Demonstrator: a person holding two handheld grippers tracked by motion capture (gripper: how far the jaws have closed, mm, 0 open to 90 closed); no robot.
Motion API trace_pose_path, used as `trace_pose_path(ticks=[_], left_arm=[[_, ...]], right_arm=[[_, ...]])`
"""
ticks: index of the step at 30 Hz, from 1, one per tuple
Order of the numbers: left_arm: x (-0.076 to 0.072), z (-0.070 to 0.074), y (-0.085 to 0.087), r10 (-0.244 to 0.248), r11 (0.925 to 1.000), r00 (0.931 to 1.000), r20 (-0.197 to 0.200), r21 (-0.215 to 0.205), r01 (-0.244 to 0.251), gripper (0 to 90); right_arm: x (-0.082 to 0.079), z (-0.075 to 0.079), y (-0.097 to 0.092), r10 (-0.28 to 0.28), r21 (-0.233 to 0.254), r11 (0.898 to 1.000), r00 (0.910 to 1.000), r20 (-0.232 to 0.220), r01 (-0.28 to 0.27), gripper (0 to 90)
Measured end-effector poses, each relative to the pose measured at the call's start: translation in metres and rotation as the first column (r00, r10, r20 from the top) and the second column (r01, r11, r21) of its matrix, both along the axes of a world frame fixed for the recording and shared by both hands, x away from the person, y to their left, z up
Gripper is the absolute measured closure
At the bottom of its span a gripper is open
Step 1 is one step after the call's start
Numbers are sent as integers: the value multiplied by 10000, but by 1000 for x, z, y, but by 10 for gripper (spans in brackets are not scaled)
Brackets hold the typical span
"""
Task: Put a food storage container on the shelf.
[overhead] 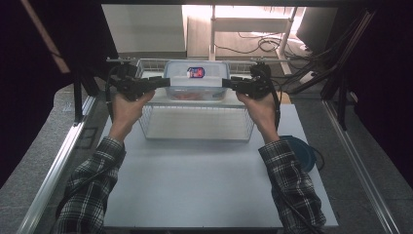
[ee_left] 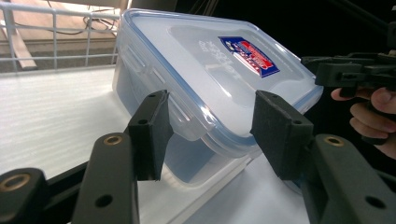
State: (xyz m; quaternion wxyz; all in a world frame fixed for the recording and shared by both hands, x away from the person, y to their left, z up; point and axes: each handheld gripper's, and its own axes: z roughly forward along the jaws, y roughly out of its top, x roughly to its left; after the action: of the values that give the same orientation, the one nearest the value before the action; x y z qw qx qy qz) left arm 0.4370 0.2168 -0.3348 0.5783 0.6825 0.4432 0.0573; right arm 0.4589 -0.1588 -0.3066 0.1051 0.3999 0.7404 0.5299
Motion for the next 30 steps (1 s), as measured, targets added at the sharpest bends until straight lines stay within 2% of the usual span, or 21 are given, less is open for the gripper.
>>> trace_pose_path(ticks=[4, 9, 13, 19, 20, 22, 24, 30], left_arm=[[0, 0, 0, -34, 10000, 10000, -27, -44, 34, 462], [-1, 0, -2, 32, 9997, 9996, 288, 246, -39, 459], [-1, 1, -3, 29, 9995, 9994, 339, 314, -40, 459], [-1, 1, -3, 57, 9994, 9993, 361, 324, -69, 459], [-1, 2, -4, 79, 9989, 9991, 418, 452, -98, 457], [-4, 5, -5, 127, 9963, 9973, 729, 841, -188, 428], [-9, 8, -4, 35, 9962, 9949, 1012, 864, -122, 391], [-26, 7, -1, -421, 9955, 9935, 1059, 891, 326, 295]], right_arm=[[0, 1, -1, -39, -13, 10000, 10000, -52, 39, 534], [1, 0, -1, -82, 127, 9999, 9998, -176, 84, 532], [0, -1, -1, -187, 310, 9993, 9992, -351, 198, 531], [-3, 1, -2, -171, 175, 9997, 9988, -460, 179, 530], [-4, 1, -1, -165, 160, 9997, 9989, -429, 172, 530], [-5, 2, 0, -262, -14, 9997, 9994, -238, 262, 487], [-7, 2, 0, -201, -127, 9997, 9998, 7, 201, 435], [-15, 1, -1, 113, -290, 9995, 9993, 357, -102, 298]])
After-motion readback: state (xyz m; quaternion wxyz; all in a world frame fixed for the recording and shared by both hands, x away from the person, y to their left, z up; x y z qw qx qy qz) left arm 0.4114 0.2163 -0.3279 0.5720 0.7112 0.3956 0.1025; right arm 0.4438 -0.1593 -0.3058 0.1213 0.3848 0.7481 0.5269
